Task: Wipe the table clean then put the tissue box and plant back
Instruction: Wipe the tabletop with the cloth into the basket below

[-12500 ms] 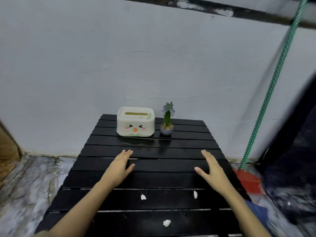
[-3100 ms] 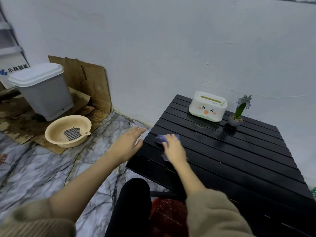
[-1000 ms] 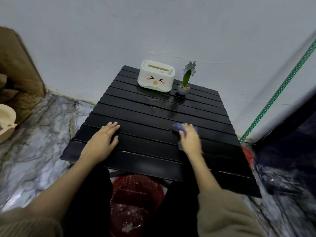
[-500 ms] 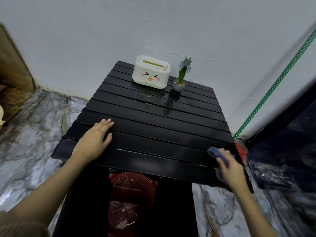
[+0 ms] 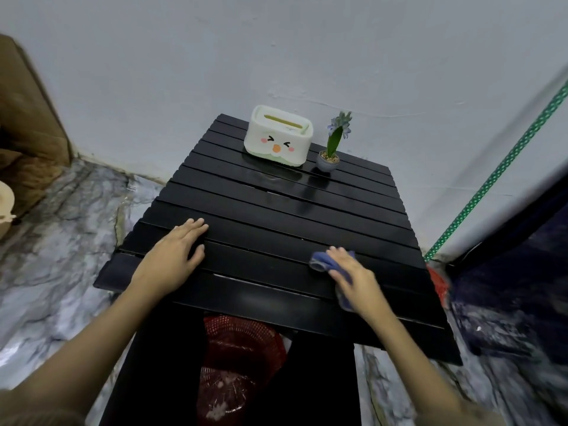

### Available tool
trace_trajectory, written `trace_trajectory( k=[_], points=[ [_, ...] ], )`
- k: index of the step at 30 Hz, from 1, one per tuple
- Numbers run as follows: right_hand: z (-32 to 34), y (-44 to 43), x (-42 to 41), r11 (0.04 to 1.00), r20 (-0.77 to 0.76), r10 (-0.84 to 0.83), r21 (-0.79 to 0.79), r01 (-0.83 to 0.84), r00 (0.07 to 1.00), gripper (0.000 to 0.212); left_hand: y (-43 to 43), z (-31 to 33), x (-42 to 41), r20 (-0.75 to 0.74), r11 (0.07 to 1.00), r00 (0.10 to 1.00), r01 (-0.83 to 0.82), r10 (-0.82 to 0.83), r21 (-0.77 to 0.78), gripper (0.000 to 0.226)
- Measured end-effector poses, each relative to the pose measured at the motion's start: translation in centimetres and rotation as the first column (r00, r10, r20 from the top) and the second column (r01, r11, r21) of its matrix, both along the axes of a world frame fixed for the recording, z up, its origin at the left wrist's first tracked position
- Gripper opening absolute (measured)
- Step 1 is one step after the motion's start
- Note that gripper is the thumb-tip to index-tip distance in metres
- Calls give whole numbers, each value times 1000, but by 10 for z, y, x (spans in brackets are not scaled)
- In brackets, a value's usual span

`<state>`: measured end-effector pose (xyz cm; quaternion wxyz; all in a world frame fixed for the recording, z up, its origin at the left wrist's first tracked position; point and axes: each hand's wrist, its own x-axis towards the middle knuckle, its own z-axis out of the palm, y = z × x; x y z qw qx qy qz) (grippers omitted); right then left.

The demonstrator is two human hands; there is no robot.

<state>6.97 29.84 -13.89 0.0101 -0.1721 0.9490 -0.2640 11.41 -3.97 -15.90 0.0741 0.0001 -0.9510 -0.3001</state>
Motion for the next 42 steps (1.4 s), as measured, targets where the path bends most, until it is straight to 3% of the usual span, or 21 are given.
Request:
trace_trajectory(
  k=[2, 5, 8, 11, 14, 18, 20, 22, 25, 27, 29, 33, 38, 40, 42],
  points=[
    [2, 41, -11, 986, -17, -164, 38, 164, 986, 39, 0, 0, -1, -7, 1000, 1000, 0, 0, -2, 45],
    [4, 79, -47, 870, -25, -486, 78, 487, 873, 38, 0, 0, -1, -20, 1000, 1000, -1, 0, -9, 46],
    [5, 58, -90, 779, -35, -624, 47, 625, 780, 33, 1, 0, -1, -25, 1000, 1000, -9, 9, -19, 46],
    [2, -6, -125, 841, -39, -539, 12, 540, 841, 30, 1, -1, -2, -28, 1000, 1000, -9, 9, -28, 47],
    [-7, -73, -132, 963, -22, -268, -18, 268, 963, 35, 1, -1, -3, -35, 999, 999, -10, 9, -34, 46],
    [-12, -76, -88, 997, -4, -34, -65, 34, 999, 38, 0, 0, -1, -27, 1000, 1000, -10, 10, -13, 46],
    [-11, -34, -71, 996, -46, -83, -47, 81, 996, 38, 0, 0, -1, -27, 1000, 1000, -3, 3, -12, 46],
    [-5, 22, -70, 966, -70, -257, -6, 257, 964, 36, -1, 0, -1, -30, 1000, 1000, -4, 3, -16, 46],
    [5, 79, -93, 833, -40, -550, 43, 551, 834, 36, 1, 1, -2, -37, 1000, 999, -7, 7, -14, 46],
    [5, 73, -113, 793, -35, -607, 37, 608, 794, 35, 1, 1, -2, -41, 1000, 999, -8, 8, -15, 47],
    [1, 37, -129, 829, -50, -558, 3, 559, 828, 34, 2, 0, -2, -38, 1000, 999, -10, 9, -16, 47],
    [-9, -69, -130, 981, -50, -191, -26, 190, 980, 36, 1, 0, -2, -42, 1000, 999, -7, 6, -28, 46],
    [-11, -108, -49, 971, -28, 235, -43, -236, 972, 41, 0, 1, -2, -23, 1000, 1000, 14, -15, -22, 47],
    [-8, -70, -28, 964, -31, 265, -18, -266, 964, 41, -4, 4, -2, 8, 999, 999, 42, -42, -1, 47],
    [-6, -32, -30, 996, -32, 82, -45, -83, 996, 39, -9, 11, -3, 35, 998, 998, 56, -57, 23, 47]
  ],
)
